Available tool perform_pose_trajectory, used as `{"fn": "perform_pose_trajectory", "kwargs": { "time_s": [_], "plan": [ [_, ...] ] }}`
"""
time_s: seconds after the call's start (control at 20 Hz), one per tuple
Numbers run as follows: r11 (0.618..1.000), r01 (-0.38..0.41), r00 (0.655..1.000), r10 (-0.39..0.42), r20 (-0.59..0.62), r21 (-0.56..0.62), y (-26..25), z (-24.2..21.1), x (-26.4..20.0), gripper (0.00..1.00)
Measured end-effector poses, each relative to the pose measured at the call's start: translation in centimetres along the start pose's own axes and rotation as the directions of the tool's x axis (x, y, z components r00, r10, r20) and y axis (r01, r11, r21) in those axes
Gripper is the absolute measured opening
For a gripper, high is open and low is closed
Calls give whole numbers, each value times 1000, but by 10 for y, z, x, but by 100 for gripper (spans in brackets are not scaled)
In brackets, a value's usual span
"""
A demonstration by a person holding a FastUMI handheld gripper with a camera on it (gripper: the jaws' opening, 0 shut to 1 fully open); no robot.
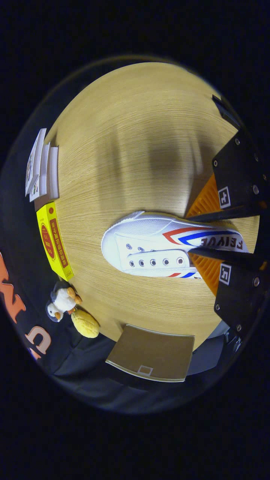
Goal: Open the storage box then place both shoes into the box .Put the left shoe in first, then the right shoe, with the right side of both shoes facing outward in a uniform manner.
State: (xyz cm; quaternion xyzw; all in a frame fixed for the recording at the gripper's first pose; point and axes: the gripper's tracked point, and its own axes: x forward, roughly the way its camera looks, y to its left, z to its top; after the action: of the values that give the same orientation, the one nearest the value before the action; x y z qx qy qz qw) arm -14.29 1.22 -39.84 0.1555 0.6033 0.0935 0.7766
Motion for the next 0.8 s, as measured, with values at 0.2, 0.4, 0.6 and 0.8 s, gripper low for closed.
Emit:
{"fn": "perform_pose_trajectory", "kwargs": {
  "time_s": [0.2,0.4,0.6,0.8],
  "plan": [
    [990,-22,1000,21,8,138,6,-5,1,22],
    [984,-49,998,42,46,170,17,-1,-5,15],
    [974,-135,989,122,83,180,45,10,-10,14],
    [969,-195,977,178,116,154,82,30,-30,14]
  ]
}}
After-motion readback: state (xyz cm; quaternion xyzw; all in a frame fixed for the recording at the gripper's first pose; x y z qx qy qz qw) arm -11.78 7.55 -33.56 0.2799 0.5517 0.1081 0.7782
